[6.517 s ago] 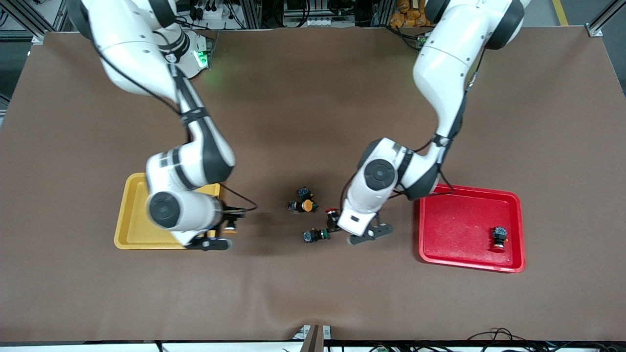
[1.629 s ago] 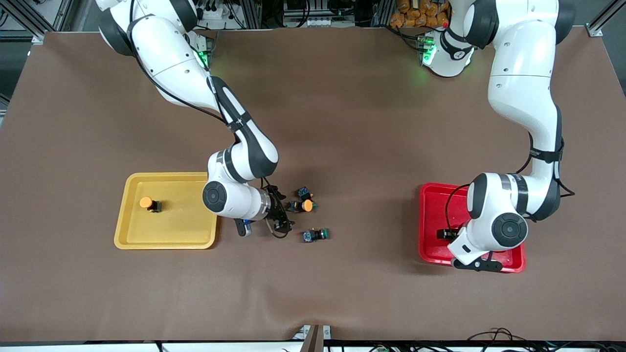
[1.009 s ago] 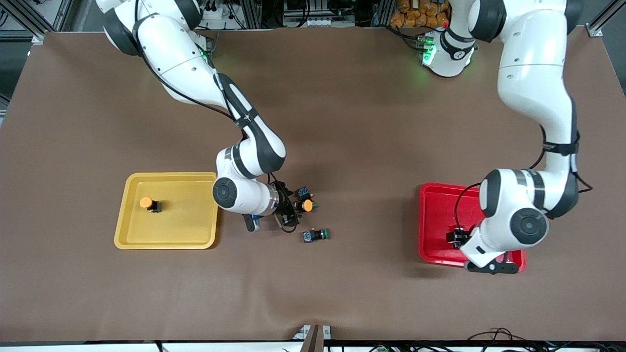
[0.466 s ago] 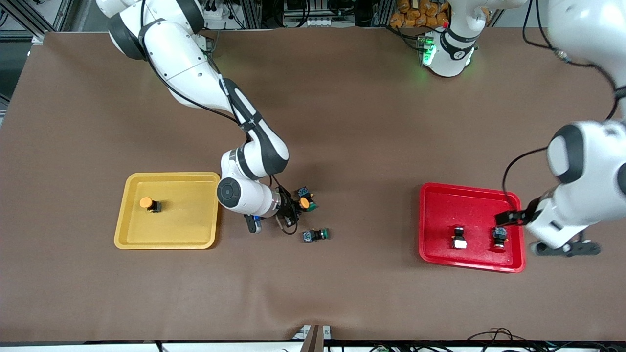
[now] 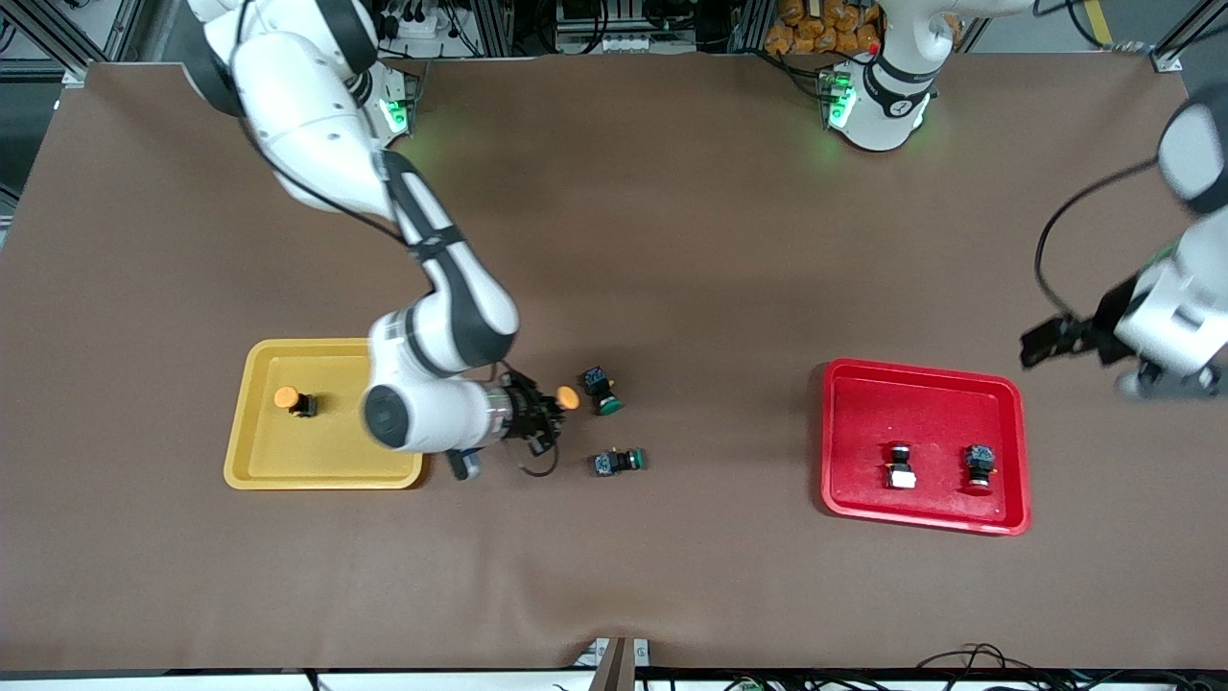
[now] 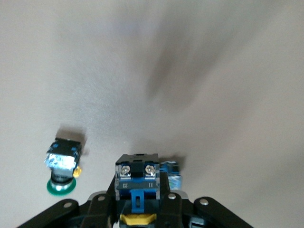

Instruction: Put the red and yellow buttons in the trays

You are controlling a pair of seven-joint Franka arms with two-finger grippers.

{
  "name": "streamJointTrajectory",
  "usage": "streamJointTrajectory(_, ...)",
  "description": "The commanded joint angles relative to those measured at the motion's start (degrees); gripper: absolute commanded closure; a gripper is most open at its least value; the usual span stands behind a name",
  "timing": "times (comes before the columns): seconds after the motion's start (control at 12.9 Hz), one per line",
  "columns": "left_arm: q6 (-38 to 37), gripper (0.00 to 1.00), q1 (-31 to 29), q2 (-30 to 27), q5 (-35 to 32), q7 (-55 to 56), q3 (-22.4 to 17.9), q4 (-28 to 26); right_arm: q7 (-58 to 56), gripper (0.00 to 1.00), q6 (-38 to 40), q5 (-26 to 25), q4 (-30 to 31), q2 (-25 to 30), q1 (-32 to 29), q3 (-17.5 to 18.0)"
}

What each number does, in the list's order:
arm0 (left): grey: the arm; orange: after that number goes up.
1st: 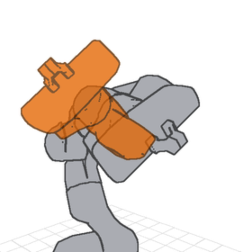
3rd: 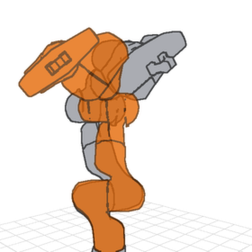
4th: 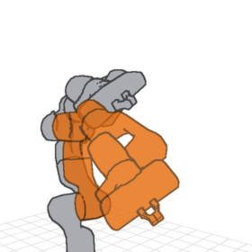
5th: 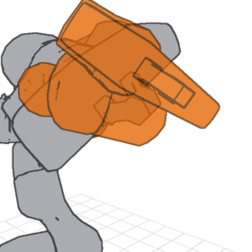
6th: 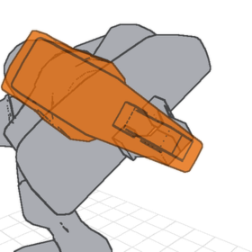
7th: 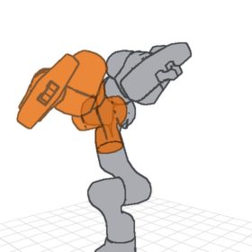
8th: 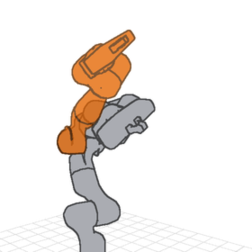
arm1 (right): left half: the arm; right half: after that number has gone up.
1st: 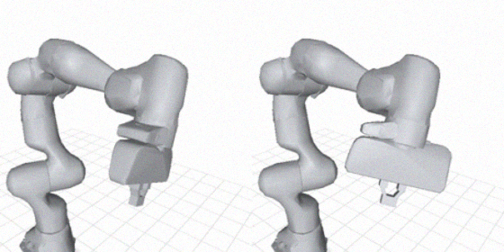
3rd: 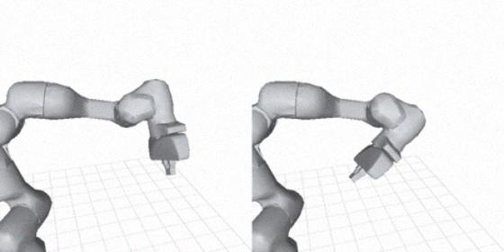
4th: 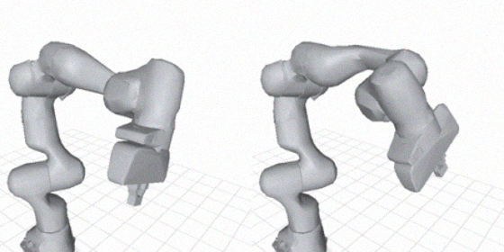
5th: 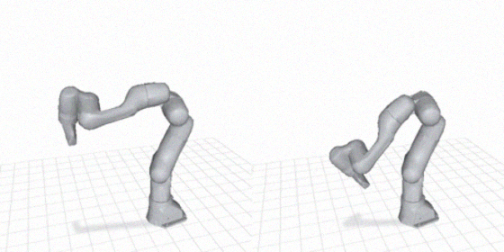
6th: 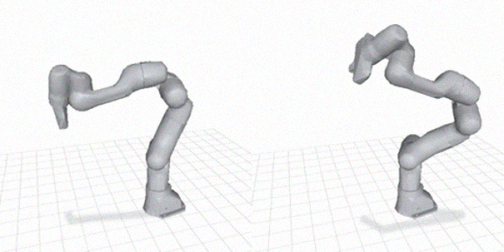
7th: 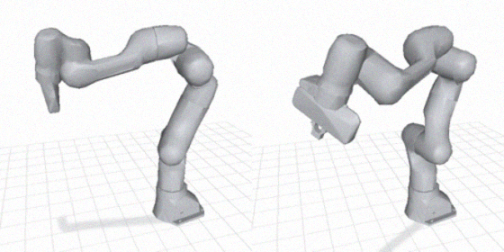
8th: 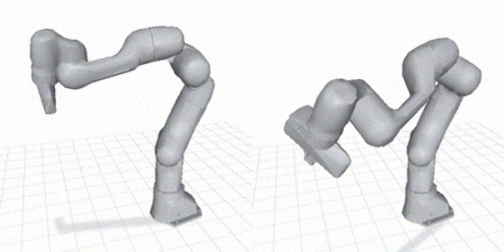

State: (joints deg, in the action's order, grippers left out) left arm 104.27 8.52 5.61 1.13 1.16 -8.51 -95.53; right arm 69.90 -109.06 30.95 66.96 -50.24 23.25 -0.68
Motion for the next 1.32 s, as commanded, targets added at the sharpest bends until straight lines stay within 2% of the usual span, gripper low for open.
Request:
streamJointTrajectory(0.0,-3.9,0.0,0.1,-7.3,0.2,0.5,0.3,-3.7,-12.8,1.0,8.0,0.2,-0.3,1.5,-5.4,0.2)
streamJointTrajectory(0.23,-8.7,0.0,0.1,-12.1,0.2,0.5,0.3,-3.7,-28.4,1.0,15.9,-5.2,-0.3,3.1,-10.9,-0.5)
streamJointTrajectory(0.39,-10.5,0.0,0.1,-14.1,0.2,0.7,0.3,-3.7,-34.8,1.0,16.7,-9.0,0.6,3.5,-12.3,-1.8)
streamJointTrajectory(0.7,-13.7,0.0,0.1,-16.9,0.2,0.7,0.3,-3.6,-49.5,1.0,16.2,-10.2,5.5,3.3,-13.2,-7.1)
streamJointTrajectory(0.78,-13.9,0.0,0.1,-17.4,0.2,0.7,0.3,-3.7,-51.6,0.78,16.2,-10.2,5.6,2.9,-14.4,-7.3)
streamJointTrajectory(0.85,-14.0,0.0,0.1,-17.6,0.2,0.7,0.3,-3.7,-52.2,0.04,16.2,-9.8,5.6,2.6,-15.3,-7.3)
streamJointTrajectory(0.93,-14.0,0.0,0.1,-17.6,0.2,0.7,0.3,-3.7,-52.3,0.0,16.6,-9.6,5.5,2.6,-15.3,-7.3)
streamJointTrajectory(1.24,-14.0,0.0,0.1,-17.7,0.2,0.7,0.3,-3.8,-52.6,0.0,16.4,-9.6,3.3,3.1,-14.2,-6.9)
